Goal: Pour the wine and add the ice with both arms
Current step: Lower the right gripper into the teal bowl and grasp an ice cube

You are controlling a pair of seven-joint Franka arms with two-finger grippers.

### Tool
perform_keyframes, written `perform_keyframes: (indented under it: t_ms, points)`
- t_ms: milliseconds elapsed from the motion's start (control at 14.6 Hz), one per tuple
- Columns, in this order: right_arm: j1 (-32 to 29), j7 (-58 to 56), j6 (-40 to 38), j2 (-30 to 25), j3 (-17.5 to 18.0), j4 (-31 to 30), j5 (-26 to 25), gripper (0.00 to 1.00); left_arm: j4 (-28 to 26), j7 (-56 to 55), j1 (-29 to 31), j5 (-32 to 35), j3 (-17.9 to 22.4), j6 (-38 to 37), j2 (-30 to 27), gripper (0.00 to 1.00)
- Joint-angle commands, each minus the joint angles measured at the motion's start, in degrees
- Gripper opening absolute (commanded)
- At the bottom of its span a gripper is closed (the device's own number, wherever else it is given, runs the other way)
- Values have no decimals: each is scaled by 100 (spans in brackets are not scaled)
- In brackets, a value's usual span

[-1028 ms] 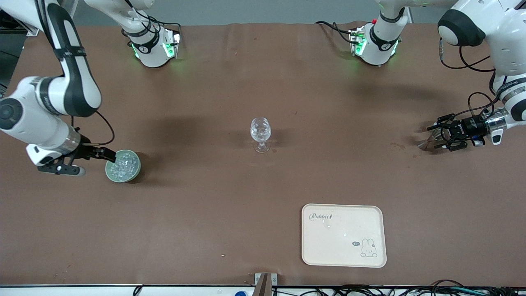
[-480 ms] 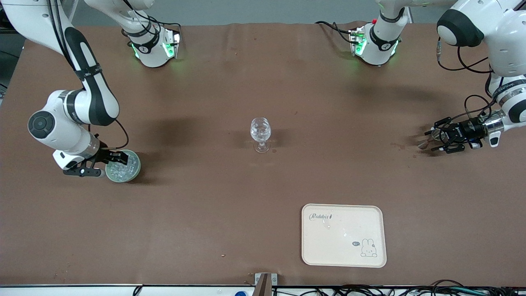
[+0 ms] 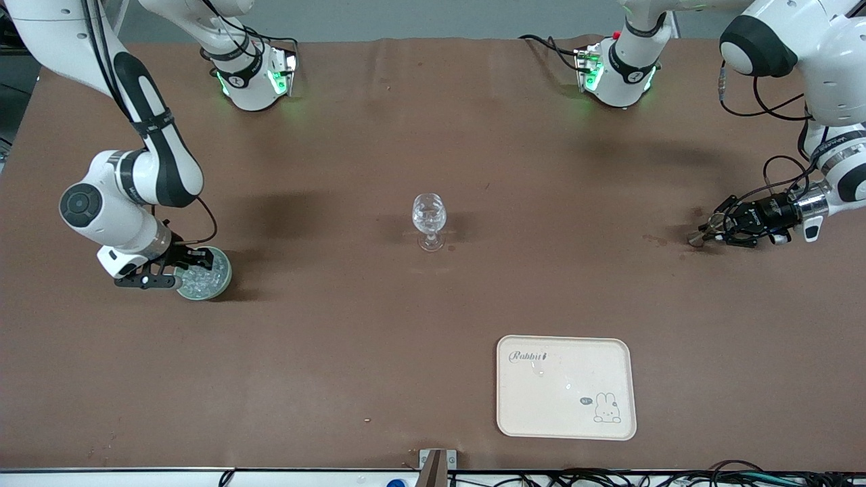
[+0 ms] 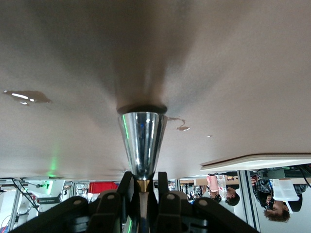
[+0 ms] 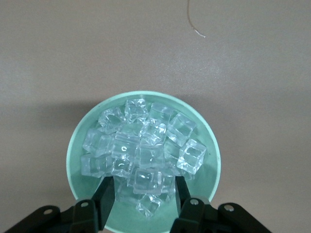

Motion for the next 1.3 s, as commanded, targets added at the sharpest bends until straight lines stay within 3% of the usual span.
perform_keyframes:
  t_ms: [0, 274, 685, 823, 960, 1234]
  points:
    - [-33, -84, 167, 17, 9, -88, 17, 57, 4, -87, 64, -108, 56, -405, -221, 0]
    - [-51, -83, 237, 122, 0, -35, 17, 54, 4, -516, -23, -82, 3, -679, -976, 0]
    - [-33, -83, 176, 123, 9, -53, 17, 52, 30, -1360, -112, 137, -1050, -627, -2128, 0]
    - [-33, -83, 176, 123, 9, -62, 17, 44, 31, -1545, -112, 225, -1603, -557, -2383, 0]
    - [-25, -83, 167, 123, 9, -53, 17, 30, 30, -1598, -112, 260, -2138, -242, -2525, 0]
    - [-16, -66, 158, 123, 1, 8, 17, 10, 74, -2439, -85, 419, -3658, 1118, -2920, 0]
